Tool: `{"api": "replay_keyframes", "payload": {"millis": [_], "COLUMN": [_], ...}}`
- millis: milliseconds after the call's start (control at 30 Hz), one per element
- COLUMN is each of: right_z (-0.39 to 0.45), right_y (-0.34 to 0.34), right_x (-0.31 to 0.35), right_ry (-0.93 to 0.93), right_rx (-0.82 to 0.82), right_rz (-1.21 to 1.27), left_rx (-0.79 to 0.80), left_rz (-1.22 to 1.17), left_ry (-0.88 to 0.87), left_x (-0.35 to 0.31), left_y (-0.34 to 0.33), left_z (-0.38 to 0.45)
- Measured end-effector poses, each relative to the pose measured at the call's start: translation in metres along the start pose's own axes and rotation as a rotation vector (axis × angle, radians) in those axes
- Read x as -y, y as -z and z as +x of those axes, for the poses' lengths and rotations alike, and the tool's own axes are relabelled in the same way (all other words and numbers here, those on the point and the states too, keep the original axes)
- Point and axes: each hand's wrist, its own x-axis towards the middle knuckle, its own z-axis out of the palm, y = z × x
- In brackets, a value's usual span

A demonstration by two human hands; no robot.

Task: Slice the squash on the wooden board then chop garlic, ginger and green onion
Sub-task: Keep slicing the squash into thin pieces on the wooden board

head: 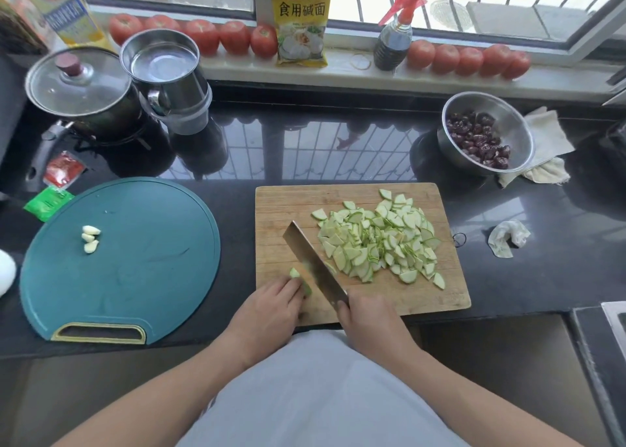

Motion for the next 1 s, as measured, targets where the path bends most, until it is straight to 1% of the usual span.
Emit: {"api": "replay_keyframes", "payload": {"millis": [67, 133, 600, 833, 1000], "right_z": [-0.005, -0.007, -0.019, -0.016, 0.006], "right_y": [-0.004, -0.004, 0.003, -0.006, -0.016], "right_x": [0.006, 0.009, 0.008, 0.008, 0.02], "right_ry": [0.005, -0.001, -0.046, -0.066, 0.004], "right_rx": [0.045, 0.042, 0.082, 0.094, 0.103], "right_rz": [-0.056, -0.096, -0.11, -0.206, -0.237], "left_rx": [0.001, 0.009, 0.091, 0.061, 0.047], "left_rz": [0.01, 0.01, -0.008, 0.007, 0.01], "left_ry": [-0.01, -0.014, -0.029, -0.04, -0.053], "left_x": [0.0, -0.001, 0.004, 0.003, 0.003], "left_y": [0.003, 0.004, 0.007, 0.007, 0.004], "left_z": [0.001, 0.001, 0.004, 0.003, 0.003]}}
